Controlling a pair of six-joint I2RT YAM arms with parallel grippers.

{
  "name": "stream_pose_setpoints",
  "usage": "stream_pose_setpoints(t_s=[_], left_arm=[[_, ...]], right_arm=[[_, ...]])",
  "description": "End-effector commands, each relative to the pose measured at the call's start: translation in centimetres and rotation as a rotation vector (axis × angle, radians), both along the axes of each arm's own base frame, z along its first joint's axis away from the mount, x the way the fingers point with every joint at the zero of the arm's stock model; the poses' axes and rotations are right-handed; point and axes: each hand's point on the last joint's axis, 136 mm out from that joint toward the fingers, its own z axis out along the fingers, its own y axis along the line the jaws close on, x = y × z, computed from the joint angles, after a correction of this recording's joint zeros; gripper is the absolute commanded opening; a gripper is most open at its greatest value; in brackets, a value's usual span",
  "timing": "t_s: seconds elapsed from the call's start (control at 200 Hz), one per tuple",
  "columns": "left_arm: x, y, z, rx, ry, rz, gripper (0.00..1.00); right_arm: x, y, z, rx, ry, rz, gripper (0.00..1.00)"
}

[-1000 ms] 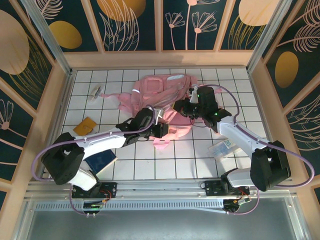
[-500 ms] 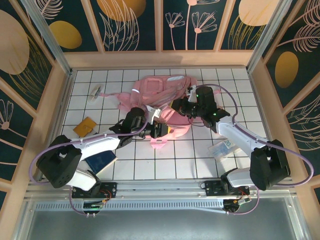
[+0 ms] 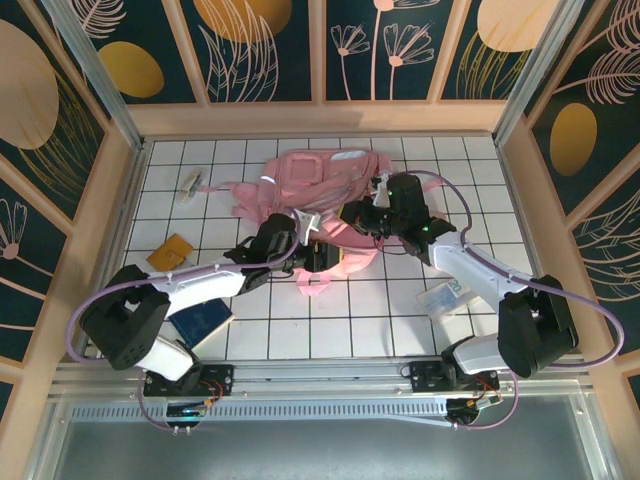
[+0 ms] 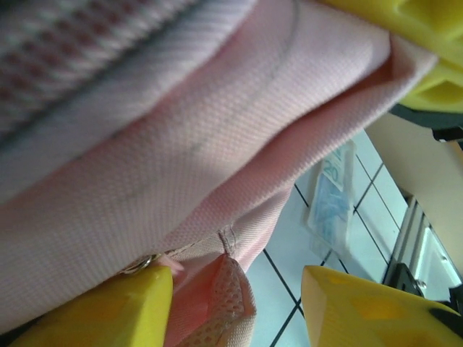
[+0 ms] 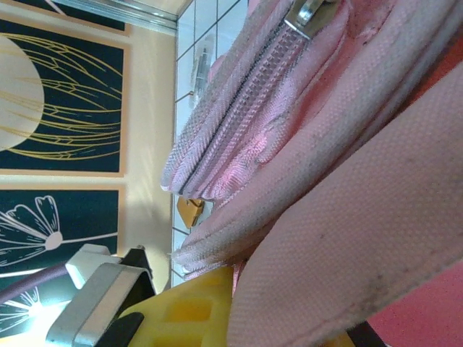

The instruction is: Pack books, pencil case, and school supplies into a backpack

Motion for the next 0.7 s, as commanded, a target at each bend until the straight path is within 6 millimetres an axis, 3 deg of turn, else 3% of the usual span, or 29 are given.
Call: stream_pose_setpoints(t_s=[0.0,0.14,0.33,0.47,0.605,0.696], left_arm=[[1.0,3.4,-3.0,0.142,0.105,0.181,0.51],[0.6,4.3,-4.0,0.202,0.184,0.25,0.49],[0.5,3.0,-4.0,0.219,0.232,0.272,0.48],[1.0,3.8,-5.9,0.287,0.248,0.332,0.35],[1.1,2.3,-5.6,0.225,0.221,0.277,0.3],[1.3,1.7,-5.1,0.198,0.18,0.242,0.13]], right_arm=[[0.0,1.2,4.5,0.073,-0.117,0.046,0.0],[0.2,1.3,4.5,0.07,-0.119,0.042,0.0],[0.4,1.5,4.9,0.069,-0.132,0.041,0.0],[0.3,1.7,5.5,0.079,-0.142,0.046,0.0],[0.1,1.8,6.2,0.094,-0.157,0.049,0.0],[0.1,1.8,6.3,0.095,-0.16,0.05,0.0]])
